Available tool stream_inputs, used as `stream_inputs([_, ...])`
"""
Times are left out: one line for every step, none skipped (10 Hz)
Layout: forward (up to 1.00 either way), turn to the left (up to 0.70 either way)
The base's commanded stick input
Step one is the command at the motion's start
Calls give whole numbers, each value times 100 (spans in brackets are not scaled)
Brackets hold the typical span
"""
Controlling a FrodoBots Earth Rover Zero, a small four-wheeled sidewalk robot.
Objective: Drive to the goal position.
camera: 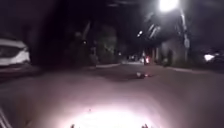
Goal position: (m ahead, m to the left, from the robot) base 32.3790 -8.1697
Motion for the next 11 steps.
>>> stream_inputs([85,0])
stream_inputs([85,0])
stream_inputs([85,0])
stream_inputs([85,0])
stream_inputs([85,0])
stream_inputs([85,-8])
stream_inputs([85,-26])
stream_inputs([85,-10])
stream_inputs([85,0])
stream_inputs([85,0])
stream_inputs([85,0])
